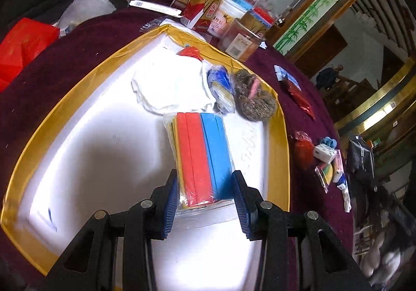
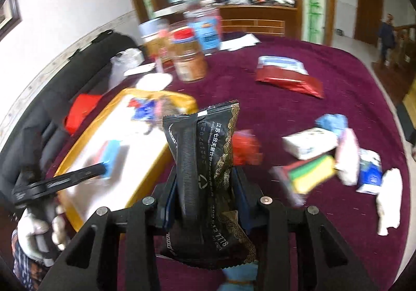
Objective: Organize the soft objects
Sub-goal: 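Place the sponge pack in the tray with the left tool while the right tool grasps the black pouch, then release the black pouch in the tray with the right tool, then withdraw both tools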
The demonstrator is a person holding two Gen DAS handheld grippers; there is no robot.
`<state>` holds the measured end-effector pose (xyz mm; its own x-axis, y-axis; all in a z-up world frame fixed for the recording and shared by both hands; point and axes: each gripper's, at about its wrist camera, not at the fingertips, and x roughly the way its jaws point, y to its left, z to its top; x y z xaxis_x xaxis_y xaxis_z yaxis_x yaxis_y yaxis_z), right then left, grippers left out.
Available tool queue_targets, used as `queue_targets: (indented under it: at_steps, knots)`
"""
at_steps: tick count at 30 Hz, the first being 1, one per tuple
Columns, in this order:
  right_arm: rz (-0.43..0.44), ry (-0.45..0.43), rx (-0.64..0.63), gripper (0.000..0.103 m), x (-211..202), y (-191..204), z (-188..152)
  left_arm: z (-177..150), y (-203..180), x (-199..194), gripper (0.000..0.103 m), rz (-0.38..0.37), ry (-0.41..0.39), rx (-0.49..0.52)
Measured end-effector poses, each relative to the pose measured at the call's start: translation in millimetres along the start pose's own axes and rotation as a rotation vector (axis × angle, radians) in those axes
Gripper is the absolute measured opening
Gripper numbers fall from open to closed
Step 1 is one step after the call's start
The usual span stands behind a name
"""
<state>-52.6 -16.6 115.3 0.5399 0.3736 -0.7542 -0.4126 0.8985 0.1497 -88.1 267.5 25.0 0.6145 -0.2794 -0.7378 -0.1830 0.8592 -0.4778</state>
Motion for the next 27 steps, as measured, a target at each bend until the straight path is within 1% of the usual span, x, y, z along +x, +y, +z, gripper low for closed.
queue_targets:
  at_steps: [3,6,7,9,13,16,18,20,21,23,26,27]
  knots:
    - [0.075,0.033,0.000,0.038,17,26,6,9,1,5,0.042,0.011,0.010,0.003]
    - [0.151,0.075,0.032,0.038,36,43,13,14,-4,6,0.042,0.023,-0.001,0.029]
    - [0.191,0.098,0.052,0.038,47,52,16,15,-5,6,0.042,0.028,-0.006,0.034]
    - [0.218,0.129,0.070,0.038,62,64,21,18,-7,8,0.042,0.029,-0.012,0.041]
    - [0.192,0.181,0.074,0.038,97,85,31,25,-4,14,0.043,0.033,-0.012,0.028]
    - [0.160,0.210,0.092,0.038,120,88,36,26,1,18,0.043,0.029,-0.002,0.009]
    - [0.143,0.223,0.098,0.038,129,86,37,26,4,19,0.047,0.025,0.001,0.005]
    - [0.122,0.240,0.106,0.038,141,85,36,25,5,22,0.059,0.025,0.011,0.003]
    - [0.113,0.248,0.111,0.038,144,83,35,25,7,23,0.060,0.026,0.016,-0.008]
    - [0.111,0.253,0.122,0.038,150,80,33,24,13,26,0.070,0.013,0.038,-0.043]
    - [0.081,0.248,0.091,0.038,150,85,32,22,17,24,0.074,-0.007,0.023,-0.065]
    - [0.066,0.250,0.074,0.038,151,87,32,20,16,23,0.076,-0.004,0.021,-0.056]
